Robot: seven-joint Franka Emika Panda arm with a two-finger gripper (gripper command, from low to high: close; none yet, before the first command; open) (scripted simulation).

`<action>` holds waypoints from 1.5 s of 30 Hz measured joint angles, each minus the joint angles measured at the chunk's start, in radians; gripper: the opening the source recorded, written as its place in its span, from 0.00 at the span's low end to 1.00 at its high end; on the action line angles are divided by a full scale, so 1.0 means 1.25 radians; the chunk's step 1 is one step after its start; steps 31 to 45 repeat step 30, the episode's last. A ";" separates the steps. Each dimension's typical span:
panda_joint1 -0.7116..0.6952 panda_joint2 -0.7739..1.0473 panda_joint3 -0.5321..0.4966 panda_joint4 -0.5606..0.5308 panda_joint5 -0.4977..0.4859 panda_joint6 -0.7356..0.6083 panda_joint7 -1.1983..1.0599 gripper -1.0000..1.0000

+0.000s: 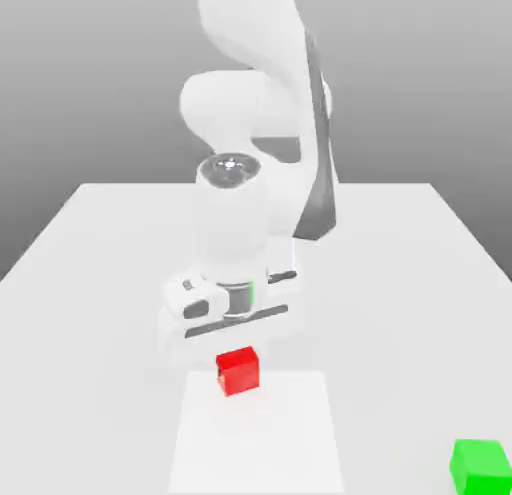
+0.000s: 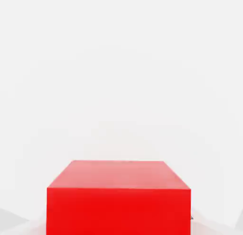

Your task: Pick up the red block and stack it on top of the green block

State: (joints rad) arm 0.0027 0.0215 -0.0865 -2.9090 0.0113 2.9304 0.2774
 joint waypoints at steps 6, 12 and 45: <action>0.029 -0.059 0.031 0.058 -0.056 -0.118 0.057 0.00; 0.119 0.033 0.088 0.229 -0.083 -0.198 0.117 0.00; 0.275 0.317 0.180 0.545 -0.101 -0.234 0.204 1.00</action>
